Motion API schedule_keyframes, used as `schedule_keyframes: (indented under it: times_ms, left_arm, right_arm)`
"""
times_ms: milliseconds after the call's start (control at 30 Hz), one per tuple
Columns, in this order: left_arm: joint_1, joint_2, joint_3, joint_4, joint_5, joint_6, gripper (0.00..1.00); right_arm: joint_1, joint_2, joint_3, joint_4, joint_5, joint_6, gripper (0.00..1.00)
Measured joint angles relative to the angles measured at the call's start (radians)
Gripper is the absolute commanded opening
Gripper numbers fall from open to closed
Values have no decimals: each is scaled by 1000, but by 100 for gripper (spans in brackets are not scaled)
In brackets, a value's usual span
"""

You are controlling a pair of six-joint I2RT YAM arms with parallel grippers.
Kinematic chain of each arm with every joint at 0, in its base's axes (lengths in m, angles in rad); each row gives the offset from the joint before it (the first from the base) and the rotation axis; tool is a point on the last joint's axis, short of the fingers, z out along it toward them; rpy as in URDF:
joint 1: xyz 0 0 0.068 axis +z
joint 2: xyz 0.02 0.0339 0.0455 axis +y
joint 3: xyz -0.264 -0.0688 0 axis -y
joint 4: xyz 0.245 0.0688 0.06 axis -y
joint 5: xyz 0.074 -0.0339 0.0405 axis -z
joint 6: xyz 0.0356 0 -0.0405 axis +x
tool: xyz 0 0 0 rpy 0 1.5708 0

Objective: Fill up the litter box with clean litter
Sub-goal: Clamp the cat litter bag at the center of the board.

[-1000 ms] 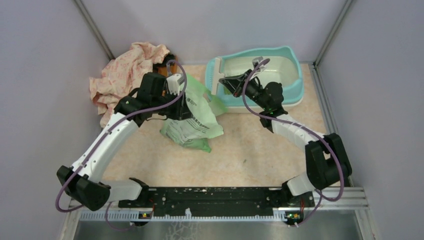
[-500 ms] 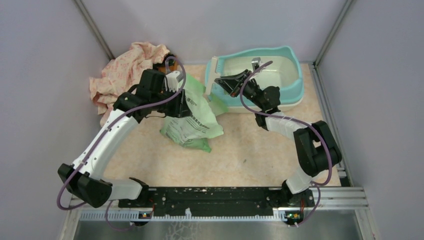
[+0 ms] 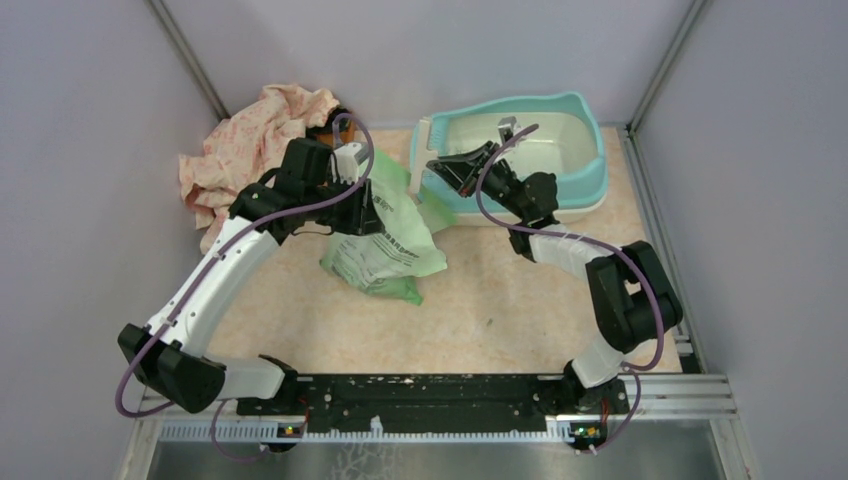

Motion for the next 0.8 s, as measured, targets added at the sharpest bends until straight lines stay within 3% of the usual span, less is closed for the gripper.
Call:
schedule_keyframes:
  times_ms: [800]
  left_arm:
    - [0,0,-5,2,5,0,39]
  right_arm:
    - [64,29,-1,-107,2,-93,0]
